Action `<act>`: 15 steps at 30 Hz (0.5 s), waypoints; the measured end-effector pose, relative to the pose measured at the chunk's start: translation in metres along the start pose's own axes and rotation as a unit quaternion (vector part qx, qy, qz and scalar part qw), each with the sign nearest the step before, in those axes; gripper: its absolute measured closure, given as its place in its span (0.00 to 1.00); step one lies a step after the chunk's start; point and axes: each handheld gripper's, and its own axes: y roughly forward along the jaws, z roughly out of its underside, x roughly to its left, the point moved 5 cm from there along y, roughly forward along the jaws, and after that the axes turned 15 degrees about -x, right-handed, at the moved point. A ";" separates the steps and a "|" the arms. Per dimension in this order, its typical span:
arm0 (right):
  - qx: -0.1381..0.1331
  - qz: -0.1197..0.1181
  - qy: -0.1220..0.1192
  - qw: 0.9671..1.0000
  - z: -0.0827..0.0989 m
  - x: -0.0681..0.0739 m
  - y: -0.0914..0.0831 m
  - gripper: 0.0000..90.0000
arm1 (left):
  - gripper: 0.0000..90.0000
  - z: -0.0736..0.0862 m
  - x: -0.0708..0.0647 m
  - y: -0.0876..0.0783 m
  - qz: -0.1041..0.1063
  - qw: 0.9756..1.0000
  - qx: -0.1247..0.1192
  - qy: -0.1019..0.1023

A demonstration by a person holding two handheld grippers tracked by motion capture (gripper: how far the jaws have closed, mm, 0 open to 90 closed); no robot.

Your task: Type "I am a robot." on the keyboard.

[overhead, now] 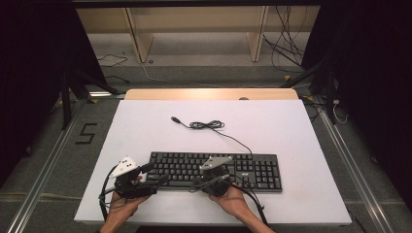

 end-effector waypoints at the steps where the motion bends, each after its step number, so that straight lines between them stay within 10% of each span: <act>1: 0.001 0.000 0.001 1.000 0.000 0.000 0.000 1.00 | 0.26 0.000 0.000 0.000 0.000 1.000 0.000 -0.001; 15: 0.010 0.003 -0.005 1.000 0.003 0.000 0.004 1.00 | 0.26 0.000 0.000 0.000 -0.001 1.000 0.002 0.001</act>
